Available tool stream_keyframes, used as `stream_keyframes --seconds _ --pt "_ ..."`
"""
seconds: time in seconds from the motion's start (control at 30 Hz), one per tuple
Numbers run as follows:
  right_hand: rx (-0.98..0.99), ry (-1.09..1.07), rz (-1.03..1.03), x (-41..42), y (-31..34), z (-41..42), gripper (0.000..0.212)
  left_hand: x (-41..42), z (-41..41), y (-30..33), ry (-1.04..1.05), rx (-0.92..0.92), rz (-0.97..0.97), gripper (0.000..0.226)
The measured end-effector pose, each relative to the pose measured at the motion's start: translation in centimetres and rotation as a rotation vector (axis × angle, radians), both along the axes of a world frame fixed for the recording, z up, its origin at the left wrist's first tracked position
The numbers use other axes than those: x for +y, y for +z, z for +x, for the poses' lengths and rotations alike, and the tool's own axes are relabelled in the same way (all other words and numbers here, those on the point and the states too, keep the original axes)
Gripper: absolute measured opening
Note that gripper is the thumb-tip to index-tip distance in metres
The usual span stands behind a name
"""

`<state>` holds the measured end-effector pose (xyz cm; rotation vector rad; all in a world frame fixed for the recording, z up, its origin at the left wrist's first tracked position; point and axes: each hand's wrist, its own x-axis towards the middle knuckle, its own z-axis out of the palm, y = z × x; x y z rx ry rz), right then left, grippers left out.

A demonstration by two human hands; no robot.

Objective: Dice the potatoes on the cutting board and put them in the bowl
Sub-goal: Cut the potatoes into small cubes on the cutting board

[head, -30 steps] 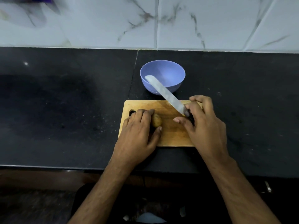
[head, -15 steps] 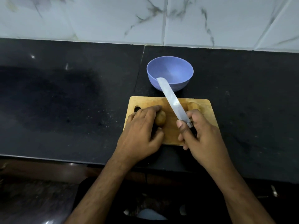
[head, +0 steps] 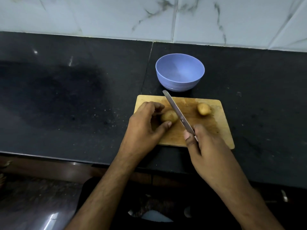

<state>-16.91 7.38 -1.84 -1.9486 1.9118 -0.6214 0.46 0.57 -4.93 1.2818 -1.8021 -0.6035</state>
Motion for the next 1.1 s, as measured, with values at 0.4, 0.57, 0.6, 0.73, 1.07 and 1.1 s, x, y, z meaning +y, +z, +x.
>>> stream_keyframes --seconds 0.4,0.57,0.6,0.73,1.07,1.1 --pt "0.24 -0.056 0.058 0.4 1.4 1.1 0.031 -0.2 -0.2 -0.1 -0.04 -0.076 -0.032 0.022" --pt "0.306 -0.071 0.097 1.3 2.1 1.3 0.028 -0.3 -0.3 -0.3 -0.009 -0.111 -0.072 0.02" --pt "0.317 -0.074 0.101 1.5 2.2 1.3 0.027 -0.3 -0.3 -0.3 -0.007 -0.116 -0.081 0.019" --pt "0.334 -0.063 0.141 1.5 2.4 1.5 0.024 -0.1 -0.4 -0.3 -0.016 -0.136 -0.108 0.018" --pt "0.372 0.006 0.256 -1.9 2.1 2.4 0.02 0.0 -0.5 -0.2 -0.031 -0.046 -0.056 0.018" --pt "0.375 0.019 0.283 -2.0 2.2 2.3 0.018 0.0 -0.5 -0.3 -0.027 -0.041 -0.053 0.018"
